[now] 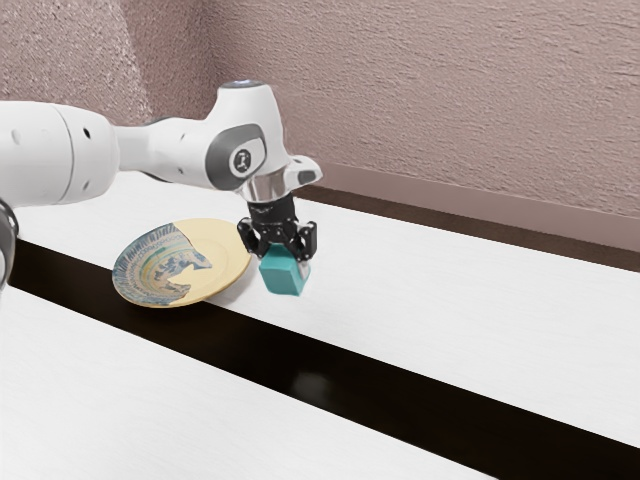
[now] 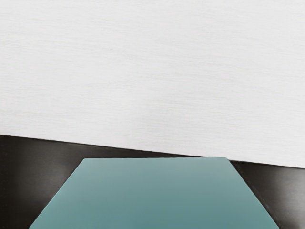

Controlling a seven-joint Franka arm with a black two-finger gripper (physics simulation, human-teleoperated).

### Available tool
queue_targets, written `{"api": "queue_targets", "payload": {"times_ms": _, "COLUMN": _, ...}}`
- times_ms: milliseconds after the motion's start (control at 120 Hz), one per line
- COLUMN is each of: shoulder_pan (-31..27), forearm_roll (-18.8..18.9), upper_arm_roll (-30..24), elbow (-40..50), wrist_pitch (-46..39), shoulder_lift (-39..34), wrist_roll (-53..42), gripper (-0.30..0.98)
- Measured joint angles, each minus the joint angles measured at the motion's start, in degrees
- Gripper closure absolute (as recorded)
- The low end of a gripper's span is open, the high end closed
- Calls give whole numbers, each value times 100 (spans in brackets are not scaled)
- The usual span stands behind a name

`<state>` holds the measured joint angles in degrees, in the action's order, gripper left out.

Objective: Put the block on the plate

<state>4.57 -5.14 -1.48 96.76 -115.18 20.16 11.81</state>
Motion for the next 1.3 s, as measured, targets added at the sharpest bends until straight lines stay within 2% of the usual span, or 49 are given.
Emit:
{"api": "queue_targets", "payload": {"times_ms": 342, "shoulder_pan": -796, "forearm_roll": 186, "upper_arm_roll": 164, "elbow": -380, "wrist_pitch": 355, "shoulder_lift": 144, "wrist_roll": 16, "gripper": 28}}
{"api": "queue_targets", "payload": {"times_ms": 608, "shoulder_pan": -1280, "forearm_roll": 183, "upper_arm_roll": 428, "elbow": -574, "wrist_pitch": 465, "shoulder_lift": 577, "wrist_roll": 5, "gripper": 28}}
{"api": "queue_targets", "payload": {"times_ms": 808, "shoulder_pan": -1380, "forearm_roll": 109, "upper_arm_roll": 657, "elbow": -675, "wrist_pitch": 490, "shoulder_lift": 870, "wrist_roll": -1, "gripper": 27}}
{"api": "queue_targets", "payload": {"times_ms": 958, "shoulder_pan": -1388, "forearm_roll": 43, "upper_arm_roll": 662, "elbow": -698, "wrist_pitch": 496, "shoulder_lift": 927, "wrist_roll": -8, "gripper": 14}}
{"api": "queue_targets", "payload": {"times_ms": 1300, "shoulder_pan": -1300, "forearm_roll": 55, "upper_arm_roll": 554, "elbow": -620, "wrist_pitch": 581, "shoulder_lift": 283, "wrist_roll": -28, "gripper": 3}}
